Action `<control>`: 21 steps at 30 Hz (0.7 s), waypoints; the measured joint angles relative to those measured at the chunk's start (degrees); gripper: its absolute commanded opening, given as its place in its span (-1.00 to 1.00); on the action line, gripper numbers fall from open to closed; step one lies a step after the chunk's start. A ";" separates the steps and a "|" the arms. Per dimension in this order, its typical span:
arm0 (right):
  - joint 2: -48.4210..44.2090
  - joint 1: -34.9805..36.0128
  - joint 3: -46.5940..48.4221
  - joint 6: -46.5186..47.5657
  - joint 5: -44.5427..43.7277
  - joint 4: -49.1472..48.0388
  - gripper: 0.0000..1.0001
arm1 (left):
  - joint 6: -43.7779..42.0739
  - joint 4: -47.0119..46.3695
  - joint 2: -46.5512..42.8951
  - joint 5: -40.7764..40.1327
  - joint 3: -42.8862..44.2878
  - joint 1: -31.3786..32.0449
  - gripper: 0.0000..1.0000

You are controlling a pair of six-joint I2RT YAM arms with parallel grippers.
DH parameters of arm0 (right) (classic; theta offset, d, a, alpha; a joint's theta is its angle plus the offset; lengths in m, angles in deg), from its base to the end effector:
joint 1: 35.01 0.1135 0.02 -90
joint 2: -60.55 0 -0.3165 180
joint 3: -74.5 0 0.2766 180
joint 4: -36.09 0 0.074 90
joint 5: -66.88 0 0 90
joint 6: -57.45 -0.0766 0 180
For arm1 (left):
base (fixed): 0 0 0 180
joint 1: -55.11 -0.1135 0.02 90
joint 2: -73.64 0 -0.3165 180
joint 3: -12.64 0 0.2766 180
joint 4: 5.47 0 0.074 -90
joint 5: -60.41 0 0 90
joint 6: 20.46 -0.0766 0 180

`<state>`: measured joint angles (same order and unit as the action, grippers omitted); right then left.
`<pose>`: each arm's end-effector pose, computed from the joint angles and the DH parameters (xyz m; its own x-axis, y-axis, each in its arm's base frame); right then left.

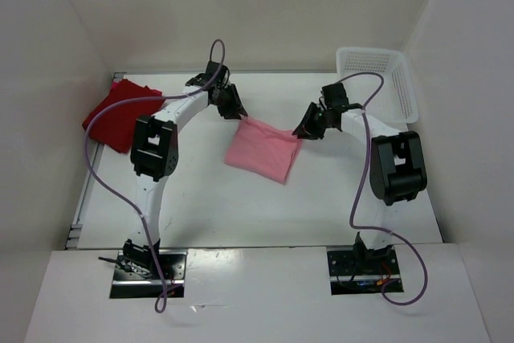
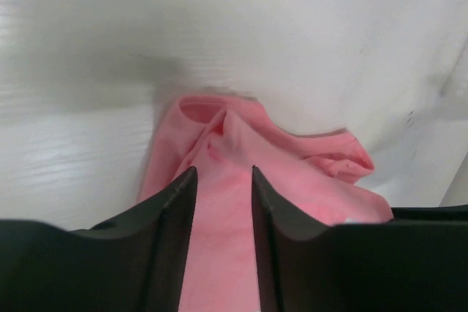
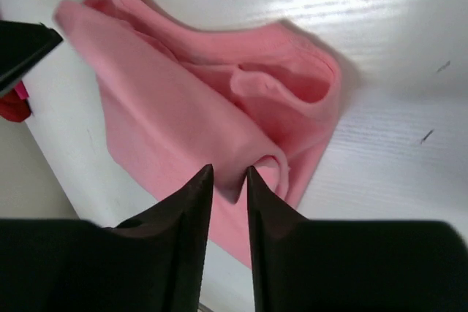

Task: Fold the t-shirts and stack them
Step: Fold the long partially folded tshirt into a neat square, then put the neatly folded tshirt into the corner of the board with the left arm

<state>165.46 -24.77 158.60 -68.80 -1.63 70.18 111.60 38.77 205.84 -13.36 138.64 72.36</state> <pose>0.4315 0.1065 0.2022 -0.8697 0.4020 -0.2865 0.1755 0.7942 0.5817 0.5681 -0.1988 0.2043 -0.8513 -0.4092 -0.3285 -0.1556 0.7948 -0.5866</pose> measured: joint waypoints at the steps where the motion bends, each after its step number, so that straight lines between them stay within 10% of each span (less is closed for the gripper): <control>1: -0.13 -0.02 0.44 -0.07 -0.17 -0.24 -0.13 | 0.13 -0.90 -0.63 -0.52 -0.92 -0.15 -0.08; 6: -4.55 0.00 -0.20 1.27 -1.22 -0.57 0.33 | -1.14 -4.52 -10.64 -2.62 -13.22 -1.01 0.28; 11: -9.73 1.38 -2.71 4.09 -0.11 -0.72 -0.97 | -3.98 -8.70 -19.56 -0.96 -26.53 -1.57 0.49; 21: -7.63 5.60 -8.63 3.89 3.54 -1.44 -0.75 | -7.82 -12.33 -14.29 8.09 -32.76 -1.40 0.29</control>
<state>157.83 -19.18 149.97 -64.91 1.91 68.74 103.78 26.44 191.55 -5.27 105.87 70.97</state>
